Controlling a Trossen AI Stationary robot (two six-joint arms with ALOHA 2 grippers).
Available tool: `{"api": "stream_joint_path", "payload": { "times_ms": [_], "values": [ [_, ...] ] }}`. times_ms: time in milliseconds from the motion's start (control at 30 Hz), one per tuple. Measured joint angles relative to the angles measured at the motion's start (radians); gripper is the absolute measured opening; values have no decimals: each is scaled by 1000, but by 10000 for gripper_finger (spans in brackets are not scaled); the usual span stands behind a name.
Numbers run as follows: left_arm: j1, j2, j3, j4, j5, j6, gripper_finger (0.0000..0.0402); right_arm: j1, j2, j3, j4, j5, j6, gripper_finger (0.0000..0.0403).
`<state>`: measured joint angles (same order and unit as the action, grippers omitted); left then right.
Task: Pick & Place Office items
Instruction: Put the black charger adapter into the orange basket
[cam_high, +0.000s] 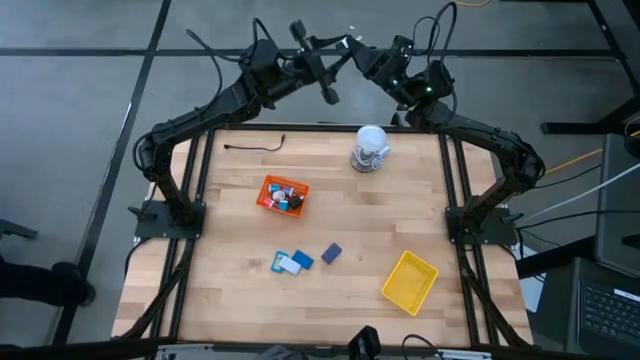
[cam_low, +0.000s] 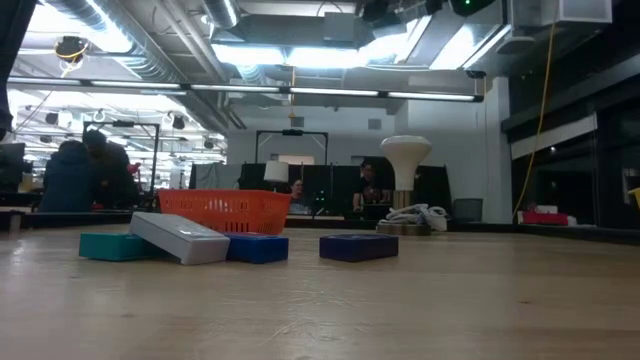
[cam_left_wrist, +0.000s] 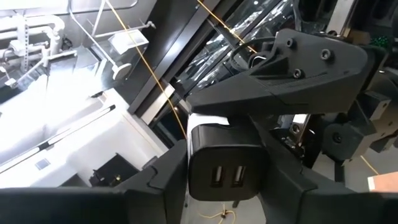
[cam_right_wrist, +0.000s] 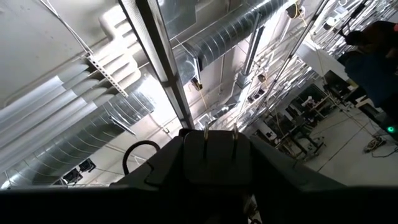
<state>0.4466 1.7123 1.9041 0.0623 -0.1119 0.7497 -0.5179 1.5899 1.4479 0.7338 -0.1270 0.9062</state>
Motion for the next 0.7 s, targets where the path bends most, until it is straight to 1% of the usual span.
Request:
{"api": "stream_joint_path", "payload": {
  "times_ms": [300, 333, 367, 433, 533, 567, 600, 633, 700],
  "values": [
    [-2, 0, 0, -14, -49, 7, 150, -4, -1, 0, -11, -4, 7, 148],
    [2, 0, 0, -24, -53, 4, 150, -7, 0, 0, -22, 3, 7, 163],
    [8, 0, 0, -32, -63, 3, 150, -11, 0, -1, -37, 13, 6, 190],
    [28, -10, 0, -44, -92, 5, 150, -24, 0, -2, -78, 39, 20, 260],
    [63, -35, 2, -88, -146, 27, 150, -53, 0, -2, -139, 24, 52, 360],
    [80, -42, 2, -116, -148, 28, 150, -64, 1, -2, -143, 10, 52, 377],
    [95, -49, 2, -143, -141, 19, 150, -74, 1, -2, -143, -2, 53, 384],
    [116, -59, 2, -172, -124, -6, 150, -84, 1, -2, -141, -11, 53, 381],
    [175, -89, 1, -250, -75, -76, 150, -103, -6, -2, -154, -22, 43, 359]
  ]
}}
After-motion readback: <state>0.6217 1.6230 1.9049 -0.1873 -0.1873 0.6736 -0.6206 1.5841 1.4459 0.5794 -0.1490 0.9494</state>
